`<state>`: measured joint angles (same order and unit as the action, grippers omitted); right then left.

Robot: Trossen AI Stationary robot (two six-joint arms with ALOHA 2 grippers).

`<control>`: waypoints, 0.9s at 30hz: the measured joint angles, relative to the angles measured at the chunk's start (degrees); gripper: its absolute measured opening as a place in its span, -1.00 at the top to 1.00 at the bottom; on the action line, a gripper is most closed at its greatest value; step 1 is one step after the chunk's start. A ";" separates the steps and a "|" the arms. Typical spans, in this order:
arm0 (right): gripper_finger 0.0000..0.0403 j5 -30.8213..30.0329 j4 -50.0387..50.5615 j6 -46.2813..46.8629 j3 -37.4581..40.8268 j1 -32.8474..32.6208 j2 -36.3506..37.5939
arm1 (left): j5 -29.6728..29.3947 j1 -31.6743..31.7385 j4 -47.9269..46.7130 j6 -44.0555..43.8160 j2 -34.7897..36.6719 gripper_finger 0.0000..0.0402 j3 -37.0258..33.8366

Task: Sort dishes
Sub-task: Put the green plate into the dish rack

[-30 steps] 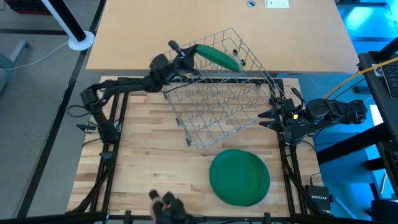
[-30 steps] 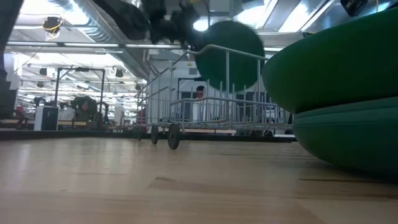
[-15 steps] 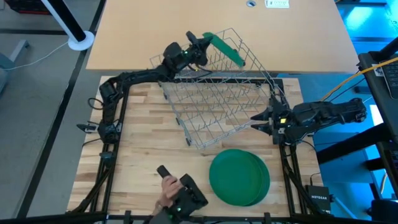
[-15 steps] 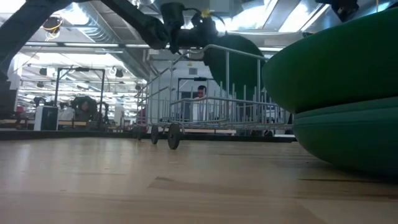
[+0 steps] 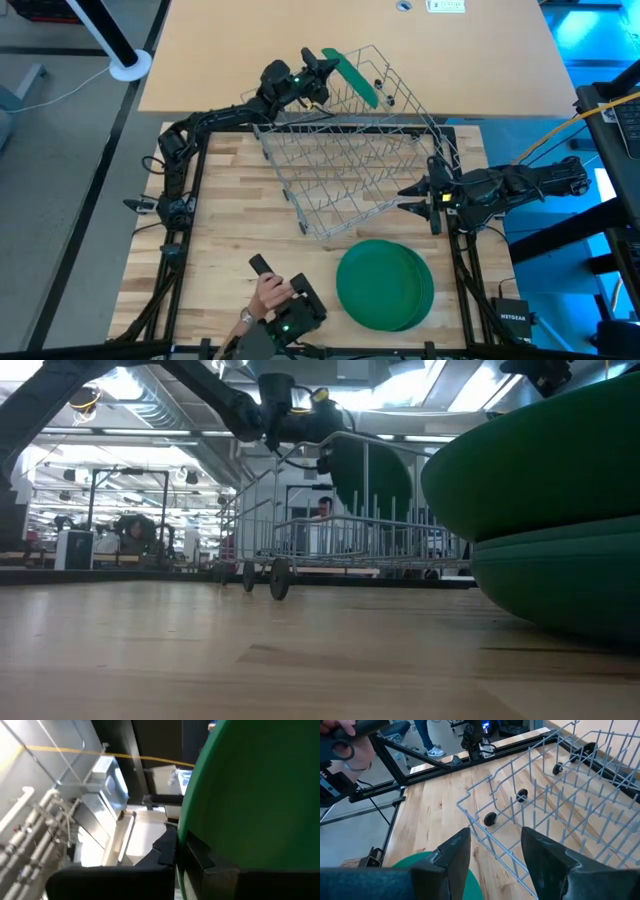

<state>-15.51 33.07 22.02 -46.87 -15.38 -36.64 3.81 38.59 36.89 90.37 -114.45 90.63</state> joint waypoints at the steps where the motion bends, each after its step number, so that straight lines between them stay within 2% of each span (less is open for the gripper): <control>1: 0.11 -0.17 -0.01 0.00 0.00 0.00 0.00 | 0.62 0.00 -0.12 0.31 0.00 1.00 0.00; 8: 0.11 -0.46 -0.01 -0.02 0.01 0.00 0.00 | 3.02 0.20 -5.17 0.76 0.00 1.00 -0.07; 27: 0.11 -1.40 -0.01 -0.48 0.02 0.00 0.00 | 10.84 1.33 -1.43 3.11 0.02 1.00 -0.11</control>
<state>-16.91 33.06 21.54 -46.85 -15.38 -36.64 14.65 39.92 35.46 93.48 -114.43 90.52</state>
